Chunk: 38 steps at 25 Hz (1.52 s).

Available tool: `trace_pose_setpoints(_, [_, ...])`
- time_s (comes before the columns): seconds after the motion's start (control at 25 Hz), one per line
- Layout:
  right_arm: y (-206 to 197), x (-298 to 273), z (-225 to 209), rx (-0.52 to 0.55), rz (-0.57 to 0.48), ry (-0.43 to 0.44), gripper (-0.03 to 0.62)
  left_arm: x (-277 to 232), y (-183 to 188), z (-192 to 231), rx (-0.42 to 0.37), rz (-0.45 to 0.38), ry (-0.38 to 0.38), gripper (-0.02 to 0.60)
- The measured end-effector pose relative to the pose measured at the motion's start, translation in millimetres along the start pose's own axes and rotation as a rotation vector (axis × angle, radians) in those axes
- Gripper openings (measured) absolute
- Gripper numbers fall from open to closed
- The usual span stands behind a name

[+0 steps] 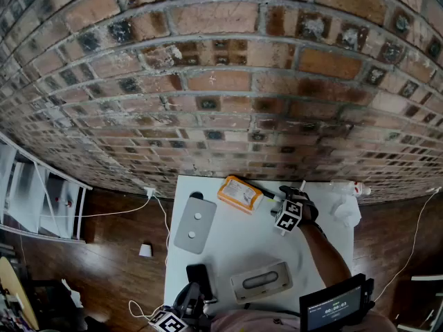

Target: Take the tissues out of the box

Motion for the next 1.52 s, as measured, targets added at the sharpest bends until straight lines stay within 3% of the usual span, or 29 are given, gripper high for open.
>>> trace_pose_setpoints(0.08, [8,-9,-9,0.019,0.035,0.119,0.366,-8,10,15,0.010,-0.007,0.013,0.003])
trace_pose_setpoints(0.12, [10,-13,-15,0.023,0.050,0.150,0.273,-12,15,22,0.014,-0.009,0.017,0.003])
trace_pose_setpoints(0.16, [12,-15,-20,0.022,0.061,0.158,0.116,-16,18,28,0.016,-0.010,0.018,0.003])
trace_pose_setpoints(0.24, [8,-9,-27,0.019,0.074,0.122,0.108,-21,19,36,0.012,-0.006,0.013,0.003])
trace_pose_setpoints(0.4, [-21,60,-29,-0.044,0.048,-0.086,0.095,-30,19,26,-0.027,0.019,-0.039,0.003])
trace_pose_setpoints(0.52, [-55,142,-25,-0.195,0.006,-0.262,0.094,-32,13,20,-0.074,0.072,-0.053,0.003])
trace_pose_setpoints(0.64, [-116,205,-13,-0.390,0.045,-0.396,0.095,-32,2,21,-0.050,0.107,-0.056,0.003])
trace_pose_setpoints(0.8, [-196,217,1,-0.564,0.121,-0.446,0.103,-40,-5,20,-0.045,0.127,-0.029,0.003])
trace_pose_setpoints(0.92, [-220,222,4,-0.648,0.077,-0.484,0.109,-43,-4,19,-0.068,0.130,-0.014,0.003])
trace_pose_setpoints(1.04, [-229,233,2,-0.649,0.076,-0.519,0.109,-36,1,19,-0.063,0.093,-0.025,0.003])
trace_pose_setpoints(1.2, [-207,234,2,-0.627,0.019,-0.537,0.109,-23,-2,23,-0.026,0.059,-0.007,0.003])
trace_pose_setpoints(1.28, [-170,217,7,-0.588,-0.071,-0.478,0.113,-21,-5,23,-0.022,0.058,-0.010,0.003])
trace_pose_setpoints(1.32, [-145,204,11,-0.557,-0.124,-0.424,0.169,-22,-7,23,-0.025,0.063,-0.013,0.003])
trace_pose_setpoints(1.4, [-85,172,20,-0.463,-0.216,-0.301,0.340,-26,-9,21,-0.036,0.078,-0.016,0.003])
trace_pose_setpoints(1.52, [7,119,27,-0.315,-0.311,-0.147,0.439,-30,-9,16,-0.055,0.090,-0.026,0.003])
Point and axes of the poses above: the fingertips, and each gripper's own axes: x backward along the fingers, z to its left, y out of its top, the point moved 4 cm from there along x, backward along the fingers, and after that the axes turned 7 degrees about -z, right-handed, at the moved point
